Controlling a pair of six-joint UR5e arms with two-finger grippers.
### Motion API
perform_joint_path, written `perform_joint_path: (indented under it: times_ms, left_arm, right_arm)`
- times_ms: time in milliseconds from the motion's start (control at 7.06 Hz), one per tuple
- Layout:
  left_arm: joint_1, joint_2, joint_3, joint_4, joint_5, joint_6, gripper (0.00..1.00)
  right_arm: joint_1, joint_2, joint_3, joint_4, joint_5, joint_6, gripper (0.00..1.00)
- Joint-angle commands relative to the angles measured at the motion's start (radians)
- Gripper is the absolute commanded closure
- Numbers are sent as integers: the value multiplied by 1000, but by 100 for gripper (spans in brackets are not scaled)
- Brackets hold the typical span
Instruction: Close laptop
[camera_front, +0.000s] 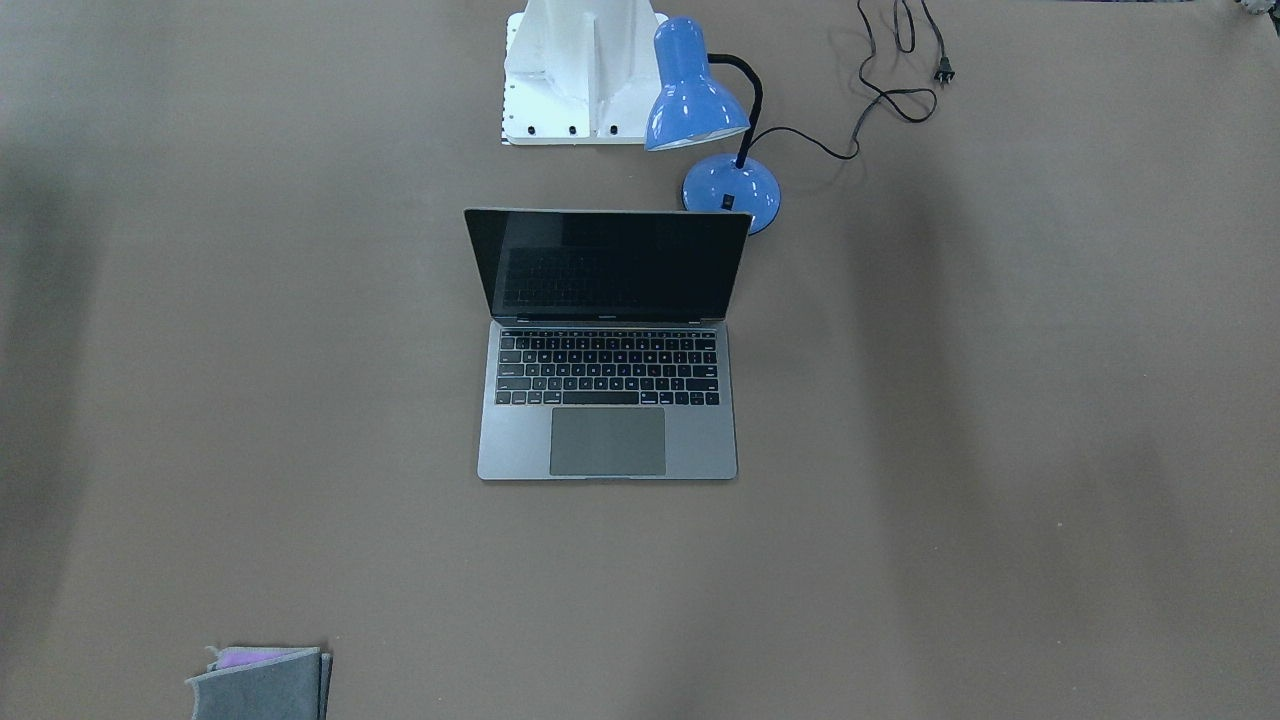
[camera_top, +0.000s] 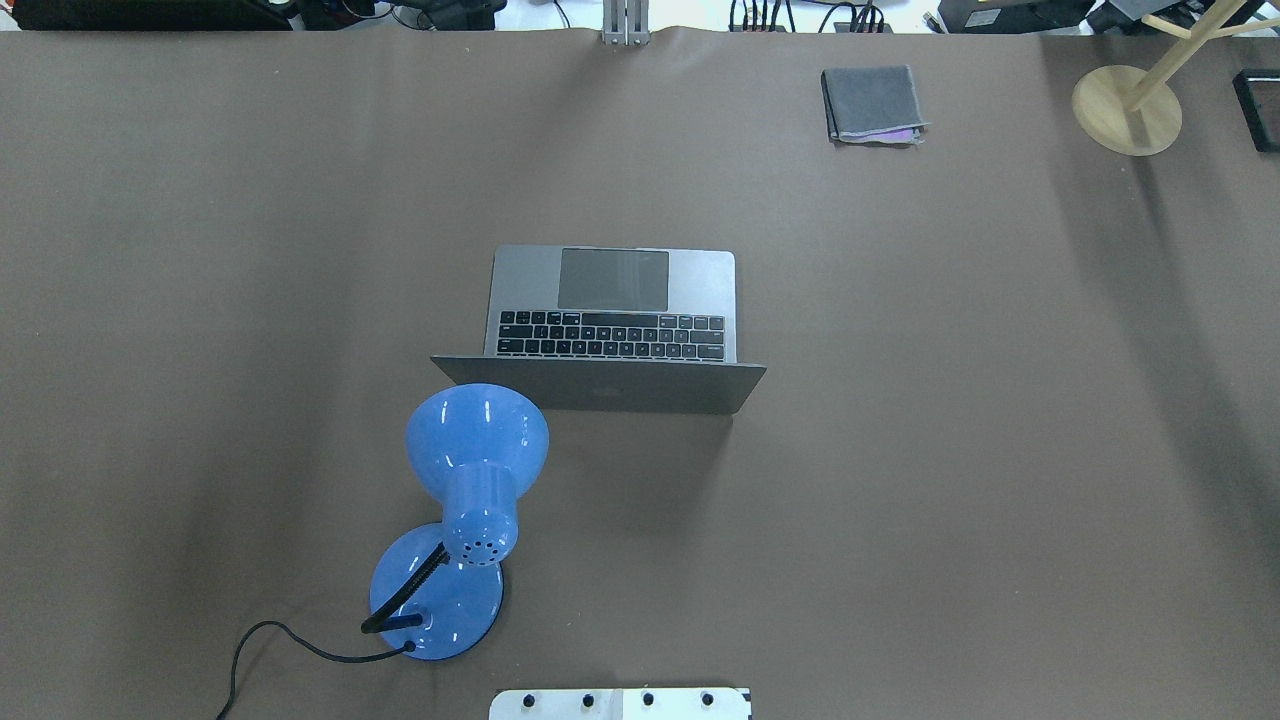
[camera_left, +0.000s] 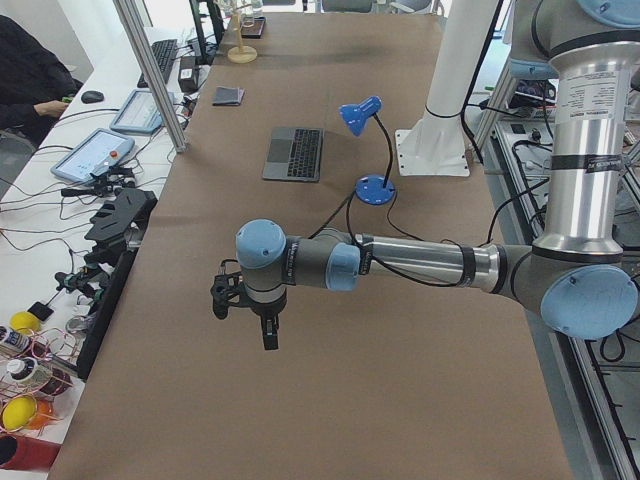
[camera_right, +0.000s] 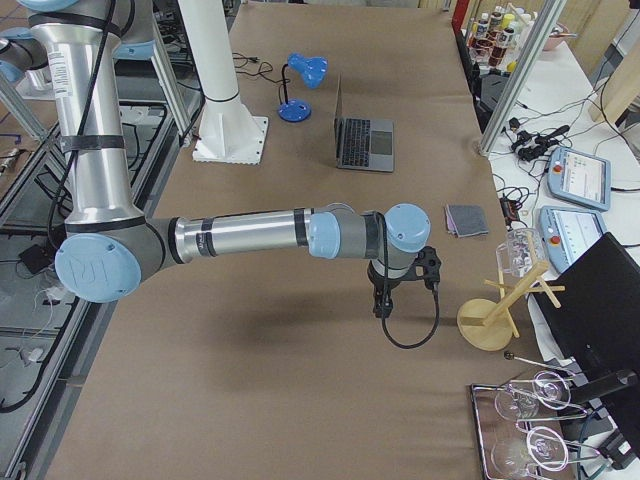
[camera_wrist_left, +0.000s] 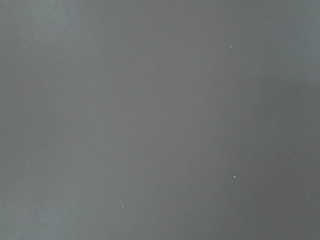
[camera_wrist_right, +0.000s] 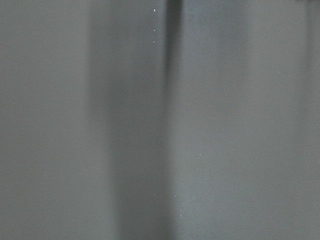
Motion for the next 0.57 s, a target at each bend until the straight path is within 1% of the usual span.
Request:
perform_joint_path:
  times_ms: [0, 142, 425]
  left_arm:
    - [0, 0, 0, 0, 0, 1, 2]
    - [1, -2, 0, 1, 0, -1, 2]
    - [3, -21, -32, -5, -11, -4, 2]
  right_arm:
    - [0, 0, 0, 0, 0, 0, 0]
    - [0, 0, 0, 0, 0, 0, 0]
    - [-3, 5, 2, 0, 0, 0, 0]
